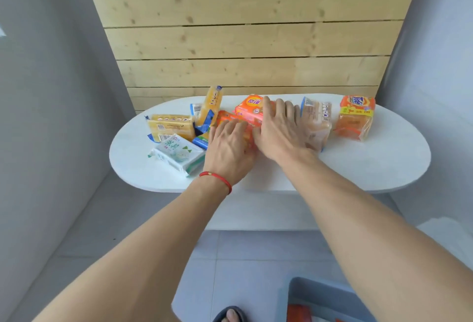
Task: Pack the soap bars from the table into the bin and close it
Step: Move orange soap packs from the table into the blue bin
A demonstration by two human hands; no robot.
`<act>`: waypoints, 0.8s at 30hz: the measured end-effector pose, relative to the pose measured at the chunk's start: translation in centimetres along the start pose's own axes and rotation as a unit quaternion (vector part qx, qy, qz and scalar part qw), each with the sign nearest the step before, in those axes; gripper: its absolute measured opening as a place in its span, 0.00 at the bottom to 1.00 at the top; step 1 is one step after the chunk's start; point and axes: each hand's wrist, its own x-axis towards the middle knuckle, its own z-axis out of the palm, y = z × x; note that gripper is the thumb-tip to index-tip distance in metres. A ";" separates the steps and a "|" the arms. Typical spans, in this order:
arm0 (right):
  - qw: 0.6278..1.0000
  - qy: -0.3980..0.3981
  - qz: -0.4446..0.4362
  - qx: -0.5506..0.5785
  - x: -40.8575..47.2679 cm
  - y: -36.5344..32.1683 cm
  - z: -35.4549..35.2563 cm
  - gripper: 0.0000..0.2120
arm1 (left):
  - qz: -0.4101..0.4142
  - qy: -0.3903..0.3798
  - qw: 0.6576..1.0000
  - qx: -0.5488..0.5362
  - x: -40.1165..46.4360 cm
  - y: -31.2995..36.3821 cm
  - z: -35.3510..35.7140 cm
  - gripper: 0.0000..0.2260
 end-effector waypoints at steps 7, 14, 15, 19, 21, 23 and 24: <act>0.998 0.043 0.018 -0.051 -0.4 -0.1 -0.6 0.28 | 0.000 0.028 0.998 0.060 1.9 0.8 1.1 0.13; 0.994 0.019 0.083 0.069 -4.7 2.4 -2.4 0.34 | -0.042 0.048 0.997 0.052 1.6 0.6 1.3 0.09; 0.992 0.020 0.084 0.091 -5.7 3.0 -2.2 0.34 | -0.043 0.059 0.996 0.045 1.6 0.9 1.2 0.07; 0.966 -0.007 0.126 0.225 -9.8 5.4 -1.6 0.36 | -0.113 0.090 0.989 -0.027 1.0 2.5 0.8 0.04; 0.950 -0.021 0.147 0.276 -11.6 6.6 -1.4 0.36 | -0.177 0.085 0.979 -0.061 0.8 3.3 0.6 0.07; 0.929 -0.035 0.163 0.331 -13.5 8.0 -1.5 0.35 | -0.217 0.081 0.969 -0.084 0.2 4.2 0.3 0.09; 0.917 -0.040 0.169 0.359 -14.6 8.7 -1.5 0.34 | -0.217 0.076 0.969 -0.087 -0.3 4.7 0.1 0.11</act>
